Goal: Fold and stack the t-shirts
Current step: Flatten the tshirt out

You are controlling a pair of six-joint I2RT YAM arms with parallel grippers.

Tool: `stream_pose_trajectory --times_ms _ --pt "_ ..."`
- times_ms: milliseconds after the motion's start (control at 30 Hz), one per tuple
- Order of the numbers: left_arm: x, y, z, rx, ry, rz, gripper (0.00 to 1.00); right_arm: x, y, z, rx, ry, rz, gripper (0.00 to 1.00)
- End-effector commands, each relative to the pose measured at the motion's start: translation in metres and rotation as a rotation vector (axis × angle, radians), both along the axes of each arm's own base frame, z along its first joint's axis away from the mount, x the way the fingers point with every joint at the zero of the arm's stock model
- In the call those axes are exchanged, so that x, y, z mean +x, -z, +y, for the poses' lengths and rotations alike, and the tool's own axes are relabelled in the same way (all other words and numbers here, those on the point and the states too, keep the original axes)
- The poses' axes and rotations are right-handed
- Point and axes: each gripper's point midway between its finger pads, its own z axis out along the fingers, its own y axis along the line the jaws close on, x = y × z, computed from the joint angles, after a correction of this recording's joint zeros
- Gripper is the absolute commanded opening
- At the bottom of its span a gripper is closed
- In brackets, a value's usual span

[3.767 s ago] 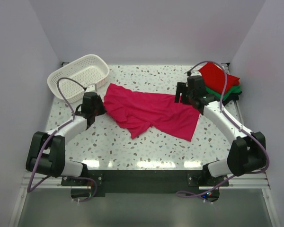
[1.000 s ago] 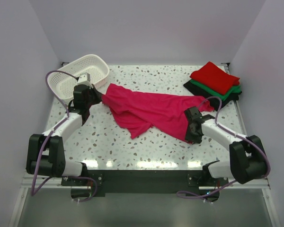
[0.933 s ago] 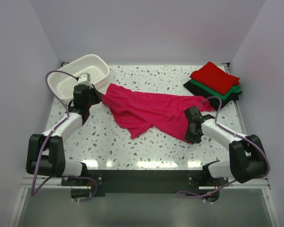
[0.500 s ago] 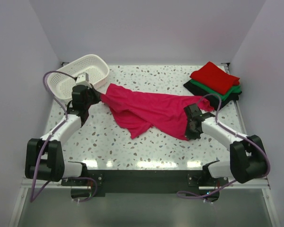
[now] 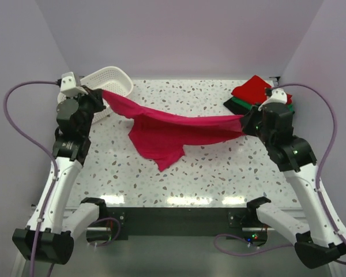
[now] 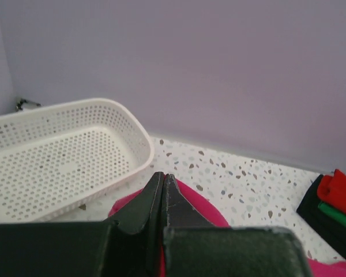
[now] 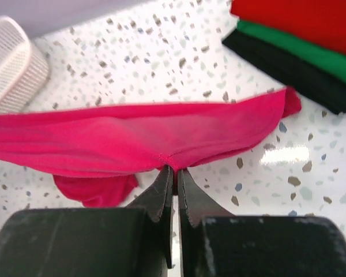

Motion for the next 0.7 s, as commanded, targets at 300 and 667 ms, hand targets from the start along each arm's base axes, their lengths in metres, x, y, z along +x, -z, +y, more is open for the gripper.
stream_pose_trajectory --times_ms 300,667 --pt "-0.023 -0.142 0.007 0.066 -0.01 -0.229 0.0 0.018 -0.119 0.011 0.012 -0.086 -0.312 0.0" --pt "0.071 -0.135 -0.009 0.093 0.038 -0.17 0.0 0.106 -0.104 0.003 -0.056 0.007 -0.244 0.0"
